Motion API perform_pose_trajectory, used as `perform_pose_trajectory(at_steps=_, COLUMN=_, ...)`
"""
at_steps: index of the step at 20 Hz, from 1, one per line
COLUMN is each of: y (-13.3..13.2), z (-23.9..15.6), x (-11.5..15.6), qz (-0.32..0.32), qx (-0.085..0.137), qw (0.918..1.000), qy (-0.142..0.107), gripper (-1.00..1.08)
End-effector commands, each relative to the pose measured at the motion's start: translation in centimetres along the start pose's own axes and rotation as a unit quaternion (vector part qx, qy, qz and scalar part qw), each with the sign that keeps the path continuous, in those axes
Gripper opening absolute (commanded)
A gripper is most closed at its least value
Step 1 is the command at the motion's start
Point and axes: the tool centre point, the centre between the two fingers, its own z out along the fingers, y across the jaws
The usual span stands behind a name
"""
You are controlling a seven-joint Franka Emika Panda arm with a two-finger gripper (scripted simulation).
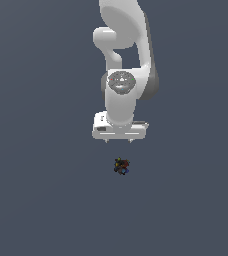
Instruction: Pick up the object and move it to a goal position.
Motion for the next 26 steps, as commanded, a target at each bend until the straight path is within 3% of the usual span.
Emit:
perform_pose_trajectory(at_steps=1, y=-0.3, z=0.7, x=0.9, qz=0.013, qx=0.000, qw=0.9999, qy=0.003, gripper=1.00)
perform_pose_trajectory(at_steps=13, y=-2.2, z=5.3, x=5.7, qz=0.091, qx=0.002, qw=0.9956, qy=0.022, gripper=1.00)
perform_pose_trajectory(at_steps=26, y=-2.6, z=7.1, x=6.4, qz=0.103, qx=0.003, qw=0.9944, qy=0.025, gripper=1.00)
